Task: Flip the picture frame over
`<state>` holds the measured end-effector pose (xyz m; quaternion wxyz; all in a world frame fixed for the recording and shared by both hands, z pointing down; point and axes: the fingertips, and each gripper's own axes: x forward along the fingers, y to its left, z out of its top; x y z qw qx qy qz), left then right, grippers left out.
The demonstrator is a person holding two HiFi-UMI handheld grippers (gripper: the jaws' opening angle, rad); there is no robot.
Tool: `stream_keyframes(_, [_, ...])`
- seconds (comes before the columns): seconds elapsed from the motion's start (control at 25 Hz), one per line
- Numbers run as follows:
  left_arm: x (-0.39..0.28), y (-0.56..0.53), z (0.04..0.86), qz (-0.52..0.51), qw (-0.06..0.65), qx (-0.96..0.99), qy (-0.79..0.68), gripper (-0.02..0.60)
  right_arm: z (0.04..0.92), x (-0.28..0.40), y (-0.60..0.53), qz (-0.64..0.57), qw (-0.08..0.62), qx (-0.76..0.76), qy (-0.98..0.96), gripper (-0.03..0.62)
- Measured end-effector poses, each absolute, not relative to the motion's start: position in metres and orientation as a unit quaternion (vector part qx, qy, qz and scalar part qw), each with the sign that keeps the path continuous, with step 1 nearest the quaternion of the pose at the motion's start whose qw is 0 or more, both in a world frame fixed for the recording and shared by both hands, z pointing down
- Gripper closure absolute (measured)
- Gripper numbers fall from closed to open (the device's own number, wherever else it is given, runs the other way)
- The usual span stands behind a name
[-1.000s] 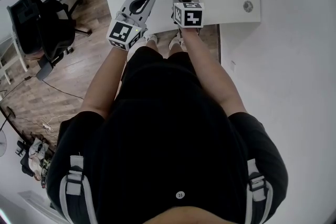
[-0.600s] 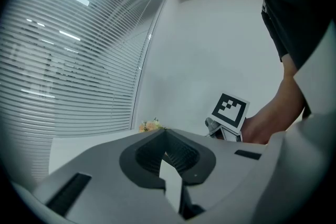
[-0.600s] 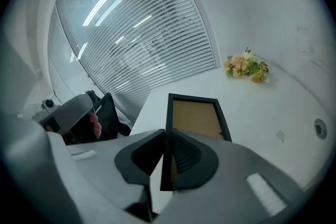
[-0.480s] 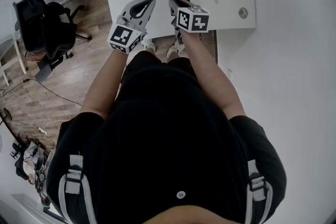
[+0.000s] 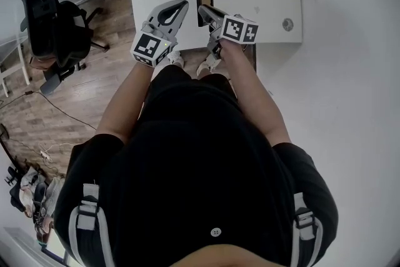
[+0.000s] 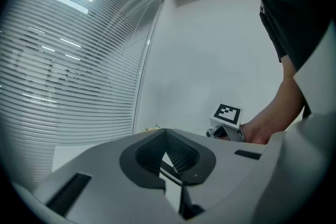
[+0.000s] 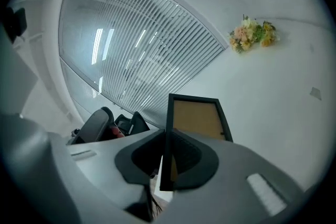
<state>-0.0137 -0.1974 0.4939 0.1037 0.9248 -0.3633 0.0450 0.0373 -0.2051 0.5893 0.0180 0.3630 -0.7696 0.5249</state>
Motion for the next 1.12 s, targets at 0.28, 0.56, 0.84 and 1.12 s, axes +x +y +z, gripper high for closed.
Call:
stream_keyframes(0.28, [-0.012,-0.199,0.492,0.043,0.104,0.922,-0.371,0.577,0.598,0.047,-0.204,0.575,-0.037,0.345,-0.741,0.545])
stream_keyframes(0.56, [-0.013,-0.199,0.495,0.046,0.107,0.919,-0.378,0.577,0.609,0.050,-0.201,0.624,-0.091,0.308,-0.712,0.544])
stream_keyframes(0.84, [-0.014,-0.200,0.503,0.046,0.115,0.916,-0.382,0.577,0.624,0.048,-0.201,0.652,-0.103,0.271,-0.700,0.543])
stream_keyframes(1.12, [-0.016,-0.200,0.517,0.064,0.124,0.913,-0.382,0.577,0.636,0.046,-0.199,0.673,-0.117,0.221,-0.696,0.545])
